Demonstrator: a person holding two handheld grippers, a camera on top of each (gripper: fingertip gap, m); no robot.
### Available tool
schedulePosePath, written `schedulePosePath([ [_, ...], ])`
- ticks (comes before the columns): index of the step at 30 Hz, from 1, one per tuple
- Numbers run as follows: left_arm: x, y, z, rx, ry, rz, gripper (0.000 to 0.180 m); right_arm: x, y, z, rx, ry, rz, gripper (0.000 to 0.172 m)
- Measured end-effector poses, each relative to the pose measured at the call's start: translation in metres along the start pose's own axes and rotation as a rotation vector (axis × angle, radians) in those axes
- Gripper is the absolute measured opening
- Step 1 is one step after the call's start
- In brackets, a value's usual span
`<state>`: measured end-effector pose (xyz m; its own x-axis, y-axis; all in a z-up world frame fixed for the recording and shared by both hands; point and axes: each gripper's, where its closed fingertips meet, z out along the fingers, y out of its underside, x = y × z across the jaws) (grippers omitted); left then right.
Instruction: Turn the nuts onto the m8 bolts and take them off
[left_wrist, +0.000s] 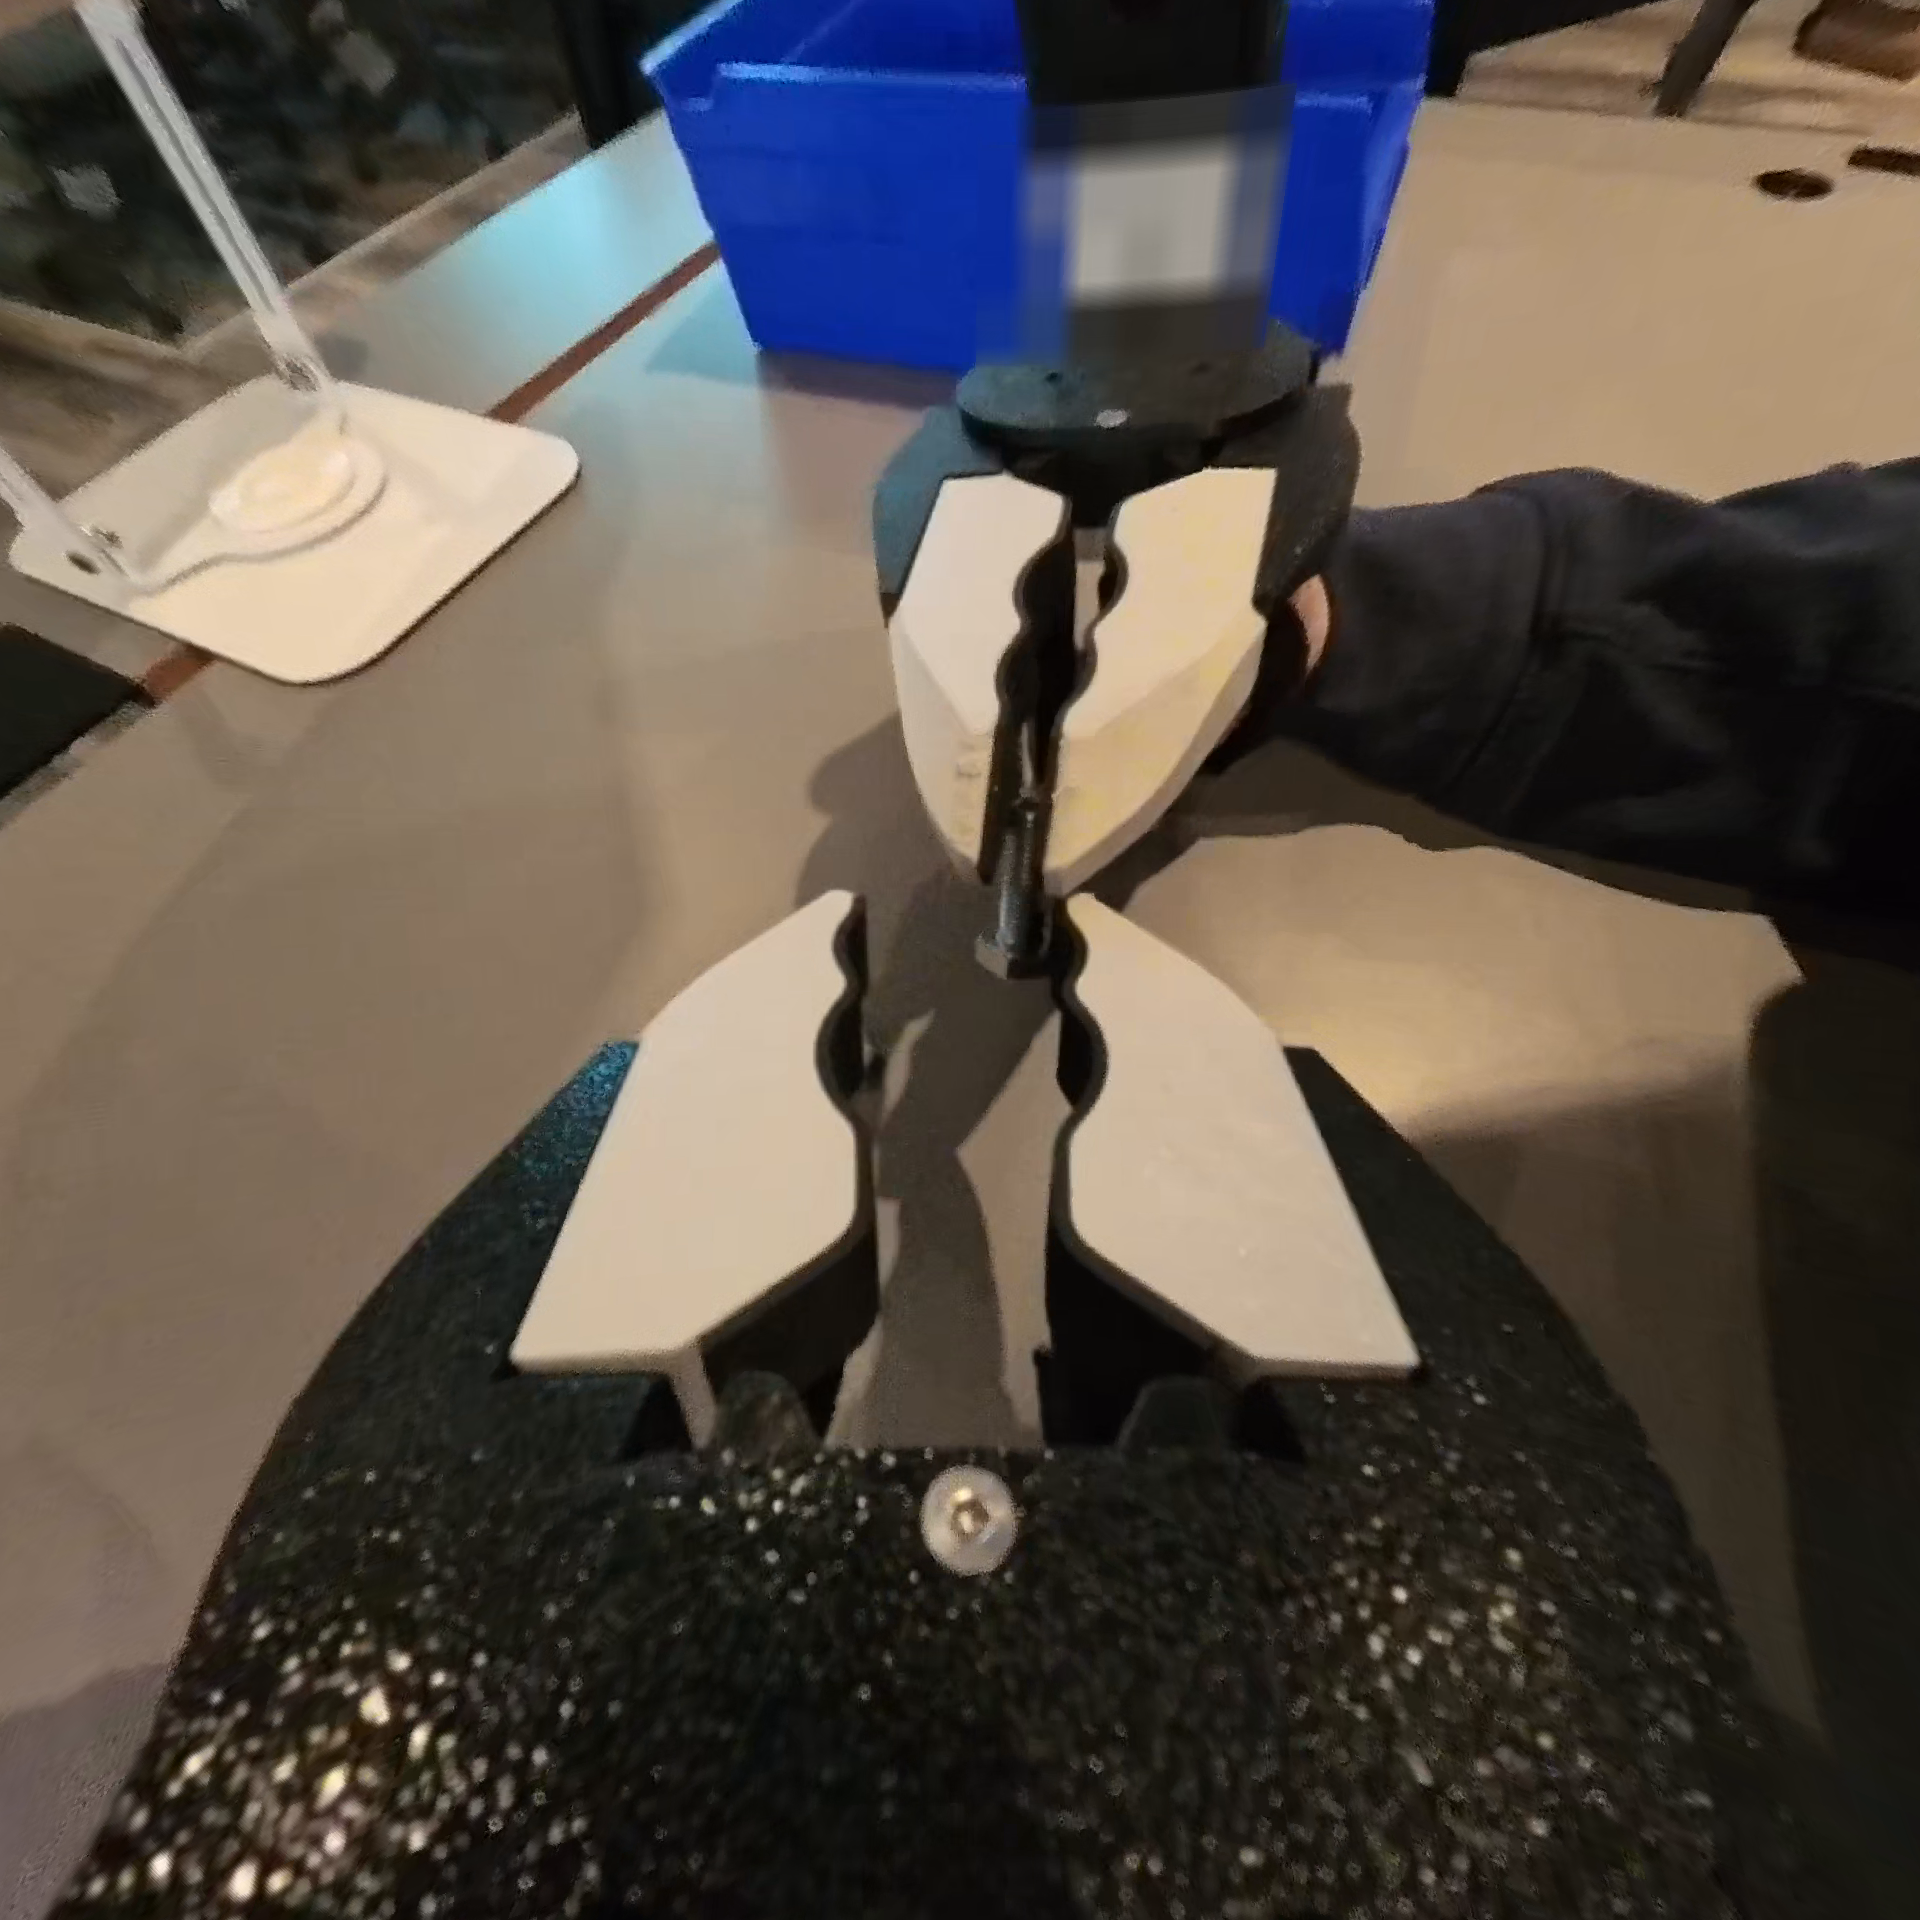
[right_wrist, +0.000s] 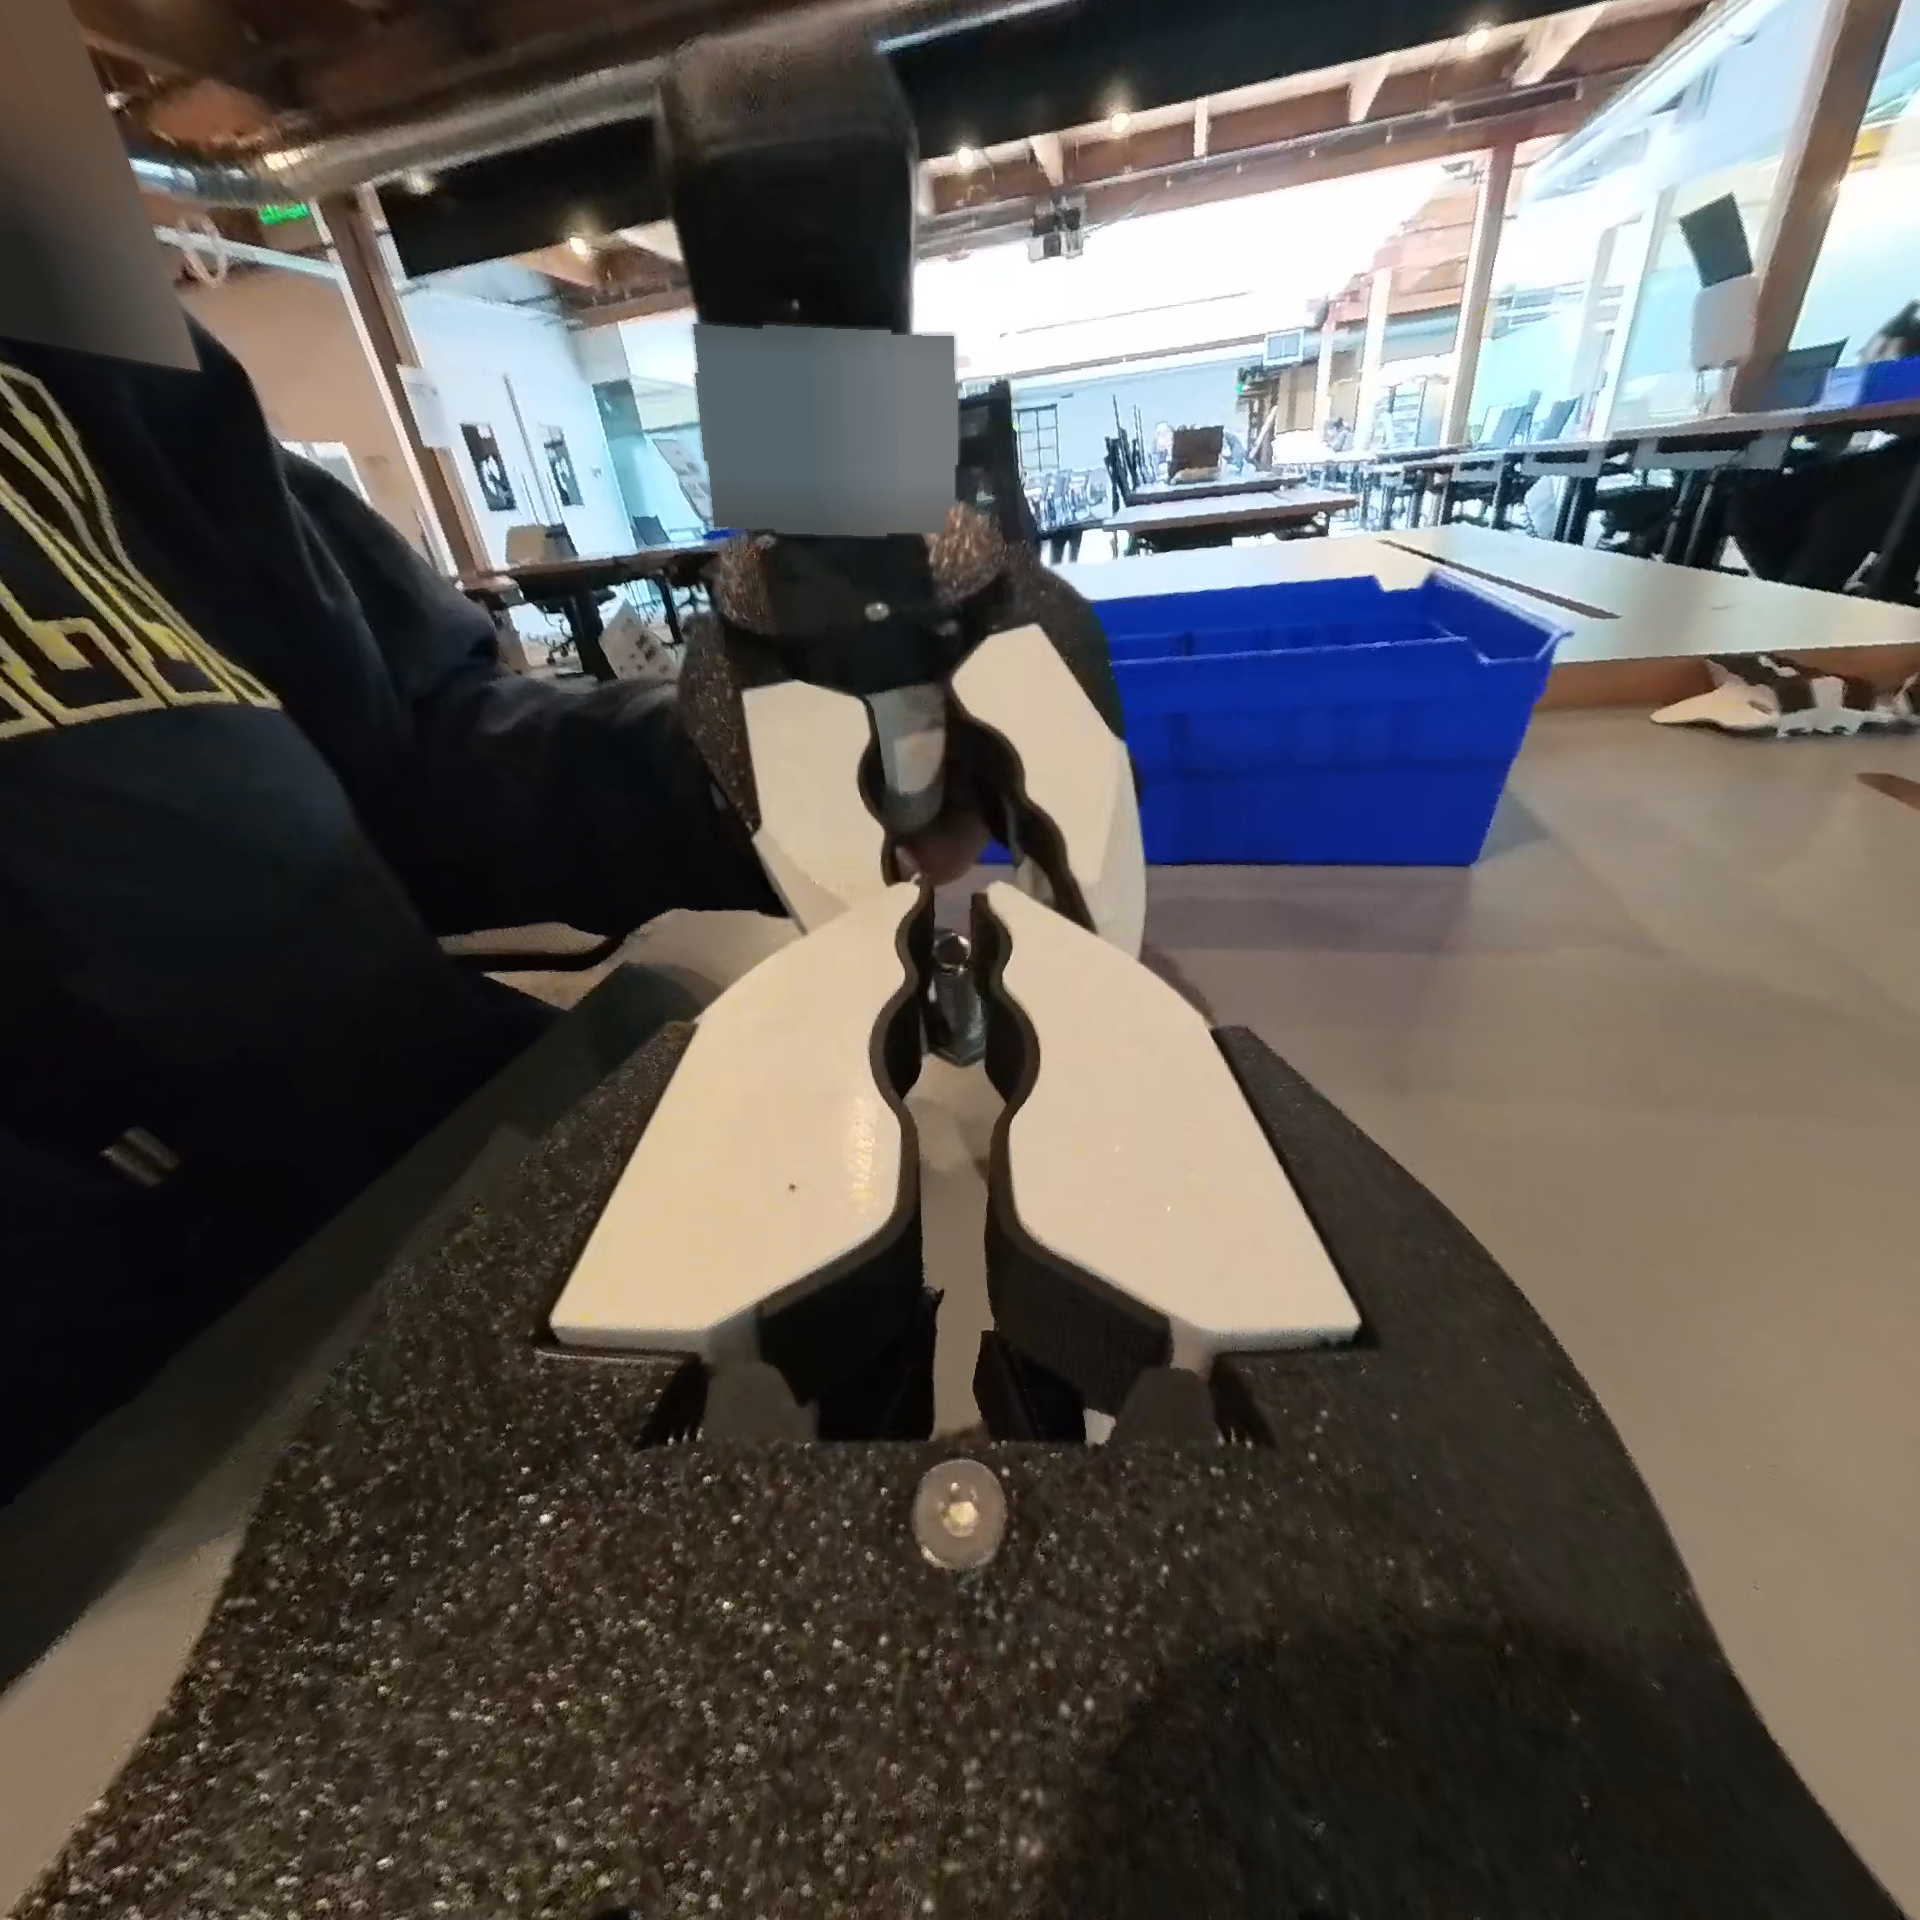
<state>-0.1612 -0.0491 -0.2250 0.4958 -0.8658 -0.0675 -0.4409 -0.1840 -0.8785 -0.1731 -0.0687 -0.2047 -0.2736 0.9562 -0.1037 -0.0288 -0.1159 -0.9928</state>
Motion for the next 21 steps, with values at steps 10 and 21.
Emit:
schedulePosePath([
  [10, 0.026, 0.019, 0.009, -0.109, 0.140, 0.028, 0.033, -0.006, -0.008, -0.003, 0.042, -0.062, 0.014, 0.006],
  [21, 0.031, 0.009, 0.008, -0.062, 0.159, 0.023, 0.018, -0.013, -0.004, 0.002, 0.025, -0.143, 0.052, 0.006],
])
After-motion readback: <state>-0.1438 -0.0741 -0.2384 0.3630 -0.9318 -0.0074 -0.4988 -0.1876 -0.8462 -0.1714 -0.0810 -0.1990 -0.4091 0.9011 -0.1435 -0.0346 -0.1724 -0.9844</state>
